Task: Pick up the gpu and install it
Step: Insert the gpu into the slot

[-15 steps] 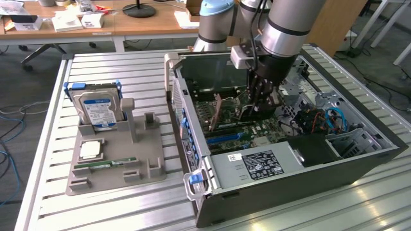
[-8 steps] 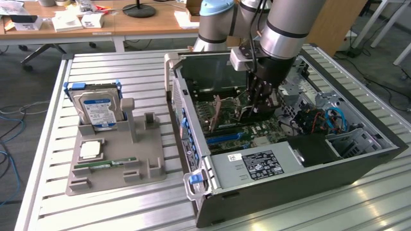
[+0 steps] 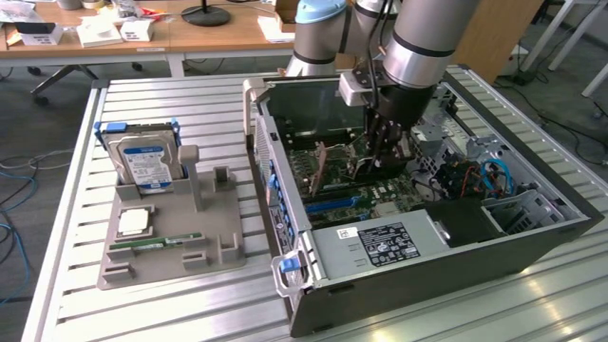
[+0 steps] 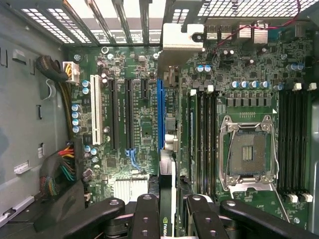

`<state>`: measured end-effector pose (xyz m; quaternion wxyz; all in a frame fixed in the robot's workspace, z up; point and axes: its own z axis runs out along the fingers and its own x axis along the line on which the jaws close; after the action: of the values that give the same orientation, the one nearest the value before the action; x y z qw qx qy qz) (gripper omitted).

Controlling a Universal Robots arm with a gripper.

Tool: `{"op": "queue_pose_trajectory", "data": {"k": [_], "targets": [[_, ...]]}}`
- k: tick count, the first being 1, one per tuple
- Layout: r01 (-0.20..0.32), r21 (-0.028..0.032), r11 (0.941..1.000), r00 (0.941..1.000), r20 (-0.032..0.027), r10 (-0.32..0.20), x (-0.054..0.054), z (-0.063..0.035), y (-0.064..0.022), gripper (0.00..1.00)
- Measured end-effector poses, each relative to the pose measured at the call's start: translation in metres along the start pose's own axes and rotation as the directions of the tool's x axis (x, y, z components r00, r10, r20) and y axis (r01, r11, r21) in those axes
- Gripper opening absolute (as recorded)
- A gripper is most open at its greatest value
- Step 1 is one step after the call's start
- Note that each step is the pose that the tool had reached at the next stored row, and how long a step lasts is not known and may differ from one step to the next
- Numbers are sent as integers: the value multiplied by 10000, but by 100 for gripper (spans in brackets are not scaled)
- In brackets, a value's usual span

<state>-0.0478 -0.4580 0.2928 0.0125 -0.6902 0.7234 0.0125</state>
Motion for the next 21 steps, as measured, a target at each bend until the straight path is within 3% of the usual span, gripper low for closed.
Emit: {"op": "queue_pose_trajectory", "data": {"k": [3, 11, 21], "targets": [[10, 47, 10000, 10000, 1, -10, 1, 1, 18, 26], [11, 59, 10000, 10000, 3, -11, 5, 2, 88, 26], [19, 58, 10000, 10000, 2, -19, 55, 2, 105, 26]]}}
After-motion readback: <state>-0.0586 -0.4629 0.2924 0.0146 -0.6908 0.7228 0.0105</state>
